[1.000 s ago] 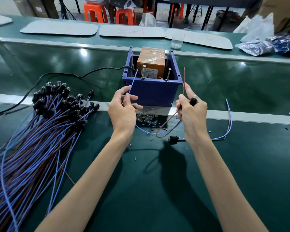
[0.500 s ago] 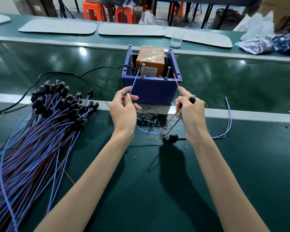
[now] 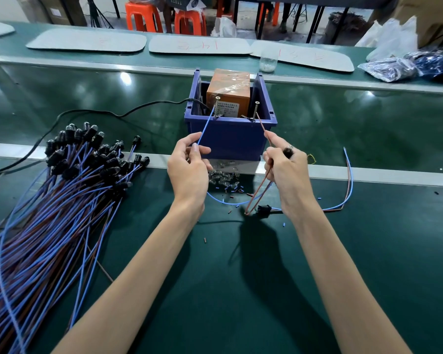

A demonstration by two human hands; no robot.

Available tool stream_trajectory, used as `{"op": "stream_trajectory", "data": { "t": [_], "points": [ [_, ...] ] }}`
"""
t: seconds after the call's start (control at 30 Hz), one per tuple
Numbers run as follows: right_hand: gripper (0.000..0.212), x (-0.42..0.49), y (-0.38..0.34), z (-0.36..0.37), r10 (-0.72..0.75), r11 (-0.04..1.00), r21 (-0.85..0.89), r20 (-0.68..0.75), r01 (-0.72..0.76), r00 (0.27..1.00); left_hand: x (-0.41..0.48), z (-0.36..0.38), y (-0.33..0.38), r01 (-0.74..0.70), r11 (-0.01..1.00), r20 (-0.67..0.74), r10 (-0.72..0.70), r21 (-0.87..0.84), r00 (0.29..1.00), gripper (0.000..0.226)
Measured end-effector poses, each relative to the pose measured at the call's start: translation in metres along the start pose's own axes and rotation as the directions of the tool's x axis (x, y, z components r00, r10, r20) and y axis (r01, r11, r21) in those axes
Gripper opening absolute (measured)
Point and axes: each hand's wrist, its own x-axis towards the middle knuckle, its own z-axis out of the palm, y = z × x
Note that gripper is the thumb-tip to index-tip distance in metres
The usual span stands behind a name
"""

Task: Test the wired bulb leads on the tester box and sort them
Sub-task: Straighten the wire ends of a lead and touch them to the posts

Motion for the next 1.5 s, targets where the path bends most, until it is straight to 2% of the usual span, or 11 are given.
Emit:
{"op": "stream_trajectory", "data": {
  "t": [0.9,1.03,1.5],
  "points": [
    [0.05,-0.0042,-0.0047,0.0001,-0.019,1.0,0.013,0.011,0.019,1.0,-0.0013,-0.0021,0.0025,0.044,0.998,0.022,-0.043,-0.039,0.999,0.031],
    [0.047,-0.0052,-0.0027,0.0002,-0.044,0.998,-0.047,-0.011,0.043,0.999,-0.0028,-0.0008,0.0012,0.034,0.999,0.026,-0.034,-0.024,0.999,0.033],
    [0.046,-0.0035,-0.0024,-0.0008,-0.047,0.997,-0.059,-0.004,0.047,0.999,-0.0035,0.0009,-0.0015,0.032,0.999,0.029,-0.033,0.032,0.999,0.035]
  ]
}}
